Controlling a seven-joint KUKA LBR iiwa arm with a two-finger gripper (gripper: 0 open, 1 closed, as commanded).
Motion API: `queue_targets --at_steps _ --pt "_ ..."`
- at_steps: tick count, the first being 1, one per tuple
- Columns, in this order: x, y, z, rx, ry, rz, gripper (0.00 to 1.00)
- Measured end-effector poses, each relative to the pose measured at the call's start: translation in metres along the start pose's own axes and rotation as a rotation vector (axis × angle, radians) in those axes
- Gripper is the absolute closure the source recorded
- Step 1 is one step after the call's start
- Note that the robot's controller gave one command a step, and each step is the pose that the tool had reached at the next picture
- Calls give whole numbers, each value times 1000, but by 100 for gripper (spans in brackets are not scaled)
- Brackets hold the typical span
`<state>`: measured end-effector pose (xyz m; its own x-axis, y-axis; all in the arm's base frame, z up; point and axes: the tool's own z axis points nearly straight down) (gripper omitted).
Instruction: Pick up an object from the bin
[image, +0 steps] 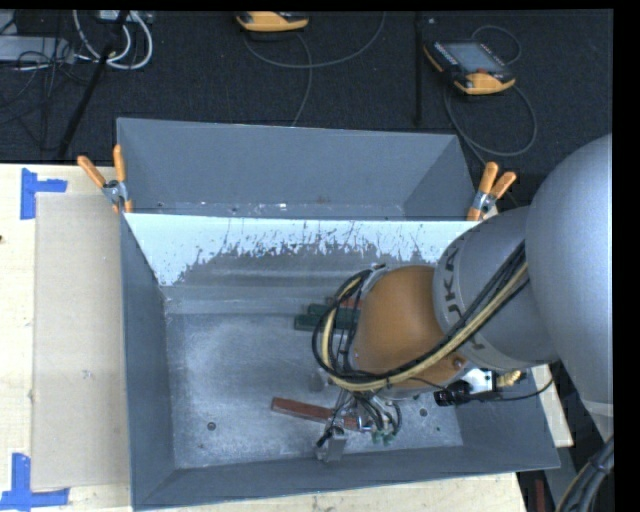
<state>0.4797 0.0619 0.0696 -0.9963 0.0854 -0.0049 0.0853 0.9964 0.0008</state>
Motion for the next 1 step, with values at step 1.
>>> queue_targets --at_steps 1 --pt "-1 0 0 0 1 3 0"
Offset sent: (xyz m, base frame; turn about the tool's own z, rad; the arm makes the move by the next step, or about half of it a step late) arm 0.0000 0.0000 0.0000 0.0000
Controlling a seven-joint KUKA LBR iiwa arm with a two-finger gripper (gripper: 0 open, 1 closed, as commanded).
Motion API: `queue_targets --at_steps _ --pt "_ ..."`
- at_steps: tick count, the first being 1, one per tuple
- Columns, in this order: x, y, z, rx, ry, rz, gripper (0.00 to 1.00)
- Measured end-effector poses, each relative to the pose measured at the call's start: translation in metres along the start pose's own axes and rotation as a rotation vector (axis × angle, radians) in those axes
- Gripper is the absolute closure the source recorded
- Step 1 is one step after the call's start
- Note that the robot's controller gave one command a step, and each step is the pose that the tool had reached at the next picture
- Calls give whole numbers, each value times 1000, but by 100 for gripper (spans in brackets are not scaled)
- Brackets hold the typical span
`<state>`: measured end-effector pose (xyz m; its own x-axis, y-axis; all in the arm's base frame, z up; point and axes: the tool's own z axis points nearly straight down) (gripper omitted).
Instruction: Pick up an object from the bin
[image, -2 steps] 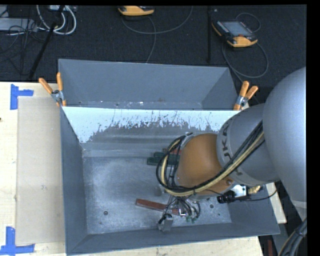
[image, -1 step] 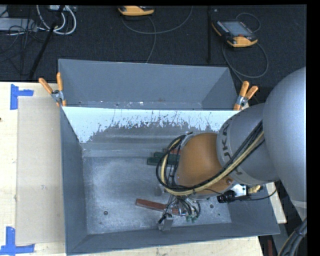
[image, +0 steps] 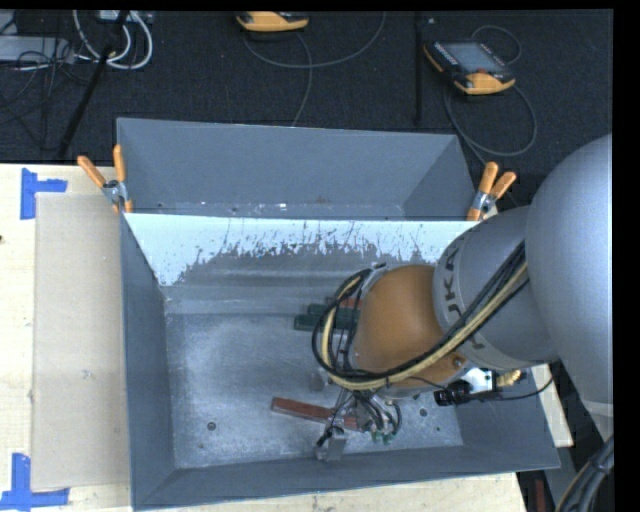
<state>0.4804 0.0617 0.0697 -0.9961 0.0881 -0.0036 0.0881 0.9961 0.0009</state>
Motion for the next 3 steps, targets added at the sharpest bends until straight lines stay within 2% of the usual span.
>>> queue_targets --at_steps 1,2,3 --pt "1 0 1 0 4 1 100" --pt "1 0 -17 0 3 3 100" --pt "0 0 -52 0 2 3 100"
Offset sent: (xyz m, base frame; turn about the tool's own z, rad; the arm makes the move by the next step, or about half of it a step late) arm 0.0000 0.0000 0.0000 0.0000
